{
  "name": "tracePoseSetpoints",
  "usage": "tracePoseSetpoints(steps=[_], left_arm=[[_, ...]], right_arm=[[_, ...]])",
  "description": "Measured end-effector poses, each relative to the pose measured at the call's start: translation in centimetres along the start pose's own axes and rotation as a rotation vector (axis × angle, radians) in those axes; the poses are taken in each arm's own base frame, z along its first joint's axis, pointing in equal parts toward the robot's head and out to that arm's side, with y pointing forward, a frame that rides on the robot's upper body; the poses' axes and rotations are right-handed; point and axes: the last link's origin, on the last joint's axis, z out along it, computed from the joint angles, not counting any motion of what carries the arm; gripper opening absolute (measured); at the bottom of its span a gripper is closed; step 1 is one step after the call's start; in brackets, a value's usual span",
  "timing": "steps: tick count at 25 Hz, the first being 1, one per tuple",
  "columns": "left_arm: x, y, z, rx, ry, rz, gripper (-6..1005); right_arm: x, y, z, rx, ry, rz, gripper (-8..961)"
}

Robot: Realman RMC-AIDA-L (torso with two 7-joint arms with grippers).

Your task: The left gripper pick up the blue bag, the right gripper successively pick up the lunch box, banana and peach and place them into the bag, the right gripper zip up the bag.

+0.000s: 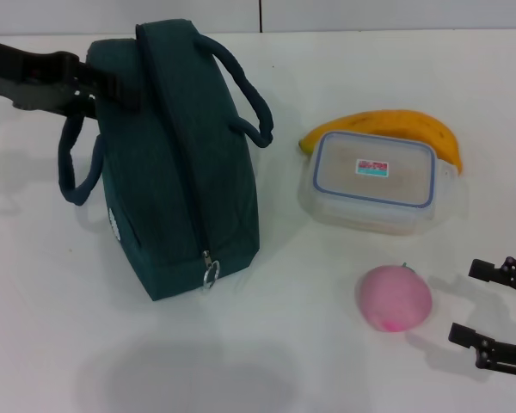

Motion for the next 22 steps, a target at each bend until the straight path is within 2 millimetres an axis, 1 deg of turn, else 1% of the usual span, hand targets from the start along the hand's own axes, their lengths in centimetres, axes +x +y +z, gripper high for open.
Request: tracePoseSetpoints(steps=[5,10,16,18,20,22], left_arm=[[0.24,0.11,-0.10,-0.012,0.023,0.031,744],[0.36,0.34,0.14,-0.012,0.017,0.049,505],[0.46,0.32,0.14,-0.001,0.005,0.064,264],[0.50,0.27,0.04,0.002,0.006,0.065,55],[0.48,0.19,-0.04,0.004,0.006,0.063,53],[0.45,0.13,-0.10,0.004,0.008,0.062,52]], right_arm=[[0.01,0.03,-0.01,0.000,-0.001,0.001,816],[0.07,0.10,-0.05,0.001,-0.001,0.004,813],[-0.01,0.15,0.05,0.003,-0.015,0.012,810],[-0.16,0.18,0.05,0.004,-0.029,0.015,809],[-0.39,0.17,0.06,0.016,-0.057,0.038,808],[-0.65,-0.02,0.04,0.044,-0.095,0.099,807]])
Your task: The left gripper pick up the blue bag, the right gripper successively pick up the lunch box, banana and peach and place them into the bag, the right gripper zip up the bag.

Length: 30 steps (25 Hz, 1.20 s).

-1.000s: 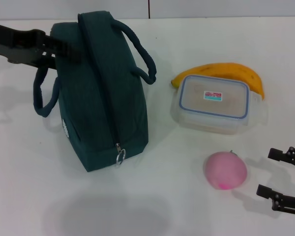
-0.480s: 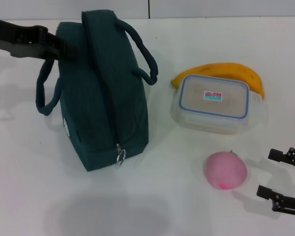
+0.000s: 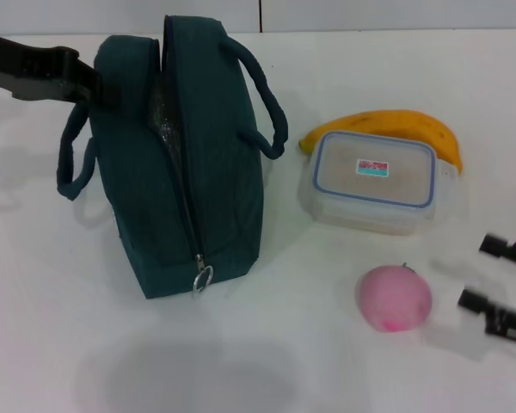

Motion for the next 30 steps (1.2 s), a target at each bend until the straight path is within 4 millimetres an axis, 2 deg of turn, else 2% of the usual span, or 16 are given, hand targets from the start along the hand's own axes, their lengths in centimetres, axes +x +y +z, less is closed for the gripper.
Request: tracePoseSetpoints(steps=[9,14,15,16,22,30], left_arm=[[-0.1,0.0,-0.3,-0.017,0.018,0.007,51],[-0.1,0.0,-0.2,-0.021,0.016,0.017,50],[-0.1,0.0,-0.1,-0.022,0.016,0.017,48],[-0.2,0.0,-0.1,-0.022,0.015,0.018,47],[-0.2,0.1,0.0,-0.025,0.012,0.023,44],[0.0,0.2,-0.2,-0.023,0.017,0.028,43]], right_arm=[[-1.4,-2.6,-0.2,0.160,-0.201,0.494,802],[-0.8,-4.9,0.7,0.255,-0.197,0.755,800],[-0.8,-4.9,0.7,0.255,-0.197,0.755,799],[-0.6,-6.1,1.6,0.294,-0.170,0.841,799],[-0.4,-7.3,3.9,0.309,-0.123,0.919,796],[0.6,-7.4,6.7,0.326,-0.046,0.955,791]])
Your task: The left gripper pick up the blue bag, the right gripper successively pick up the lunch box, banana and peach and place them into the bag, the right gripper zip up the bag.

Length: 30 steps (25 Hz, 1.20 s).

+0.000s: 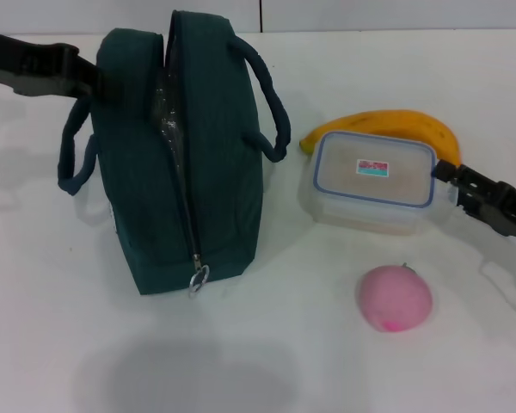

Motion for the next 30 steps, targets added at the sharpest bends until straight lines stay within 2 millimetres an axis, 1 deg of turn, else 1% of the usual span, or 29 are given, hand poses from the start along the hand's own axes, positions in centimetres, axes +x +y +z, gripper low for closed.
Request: tracePoseSetpoints(steps=[8,12,23,30], left_arm=[[0.2,0.1,-0.1,0.001,0.004,0.012,41],[0.2,0.1,0.0,0.001,0.002,0.016,41],[-0.1,-0.1,-0.1,0.003,0.004,0.019,41],[-0.3,-0.3,-0.2,0.006,0.003,0.016,41]], right_arm=[[-0.3,0.8,1.5,-0.023,0.019,-0.005,787],[-0.4,1.0,1.8,-0.030,0.024,0.001,785],[-0.1,1.5,1.7,-0.060,0.050,0.000,780],[0.0,1.2,1.4,-0.054,0.054,0.011,776]])
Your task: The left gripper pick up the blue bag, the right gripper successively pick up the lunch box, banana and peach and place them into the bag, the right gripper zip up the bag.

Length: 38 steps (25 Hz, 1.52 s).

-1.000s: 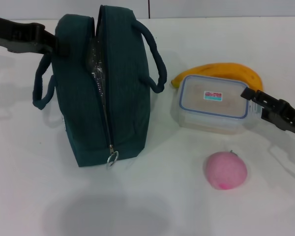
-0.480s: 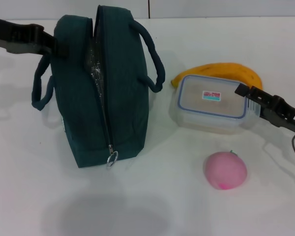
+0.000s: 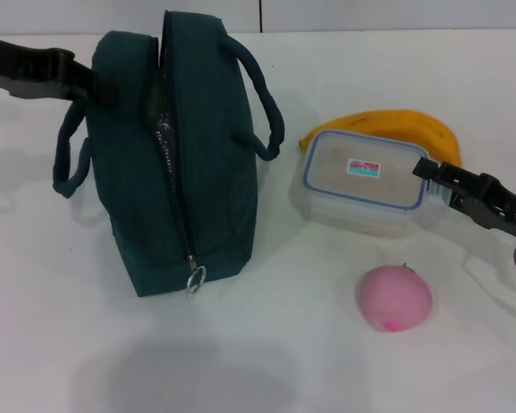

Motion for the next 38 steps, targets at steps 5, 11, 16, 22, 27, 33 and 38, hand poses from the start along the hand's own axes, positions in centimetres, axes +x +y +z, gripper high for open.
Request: tracePoseSetpoints(steps=[5,11,16,22,27,33,38], left_arm=[[-0.1,-0.1,-0.1,0.002,0.000,0.000,41],[-0.2,-0.2,-0.1,0.002,-0.001,-0.001,41],[-0.2,-0.2,-0.1,0.002,-0.002,-0.002,41],[-0.2,-0.2,-0.1,0.002,-0.002,-0.002,41],[-0.2,-0.2,-0.1,0.003,-0.001,0.002,41],[-0.2,-0.2,-0.2,0.005,0.000,0.006,41],[-0.1,-0.2,-0.2,0.005,0.002,0.011,41]], right_arm=[[0.1,0.1,0.0,-0.006,0.003,0.003,488],[0.3,0.3,-0.2,-0.023,0.005,0.015,295],[0.7,0.6,-0.2,-0.050,0.011,0.034,195],[0.8,0.9,-0.4,-0.078,0.010,0.057,135],[0.9,1.0,-0.5,-0.088,0.010,0.070,103],[0.9,1.4,-0.7,-0.119,0.009,0.101,98],[0.6,1.8,-0.8,-0.148,-0.018,0.132,98]])
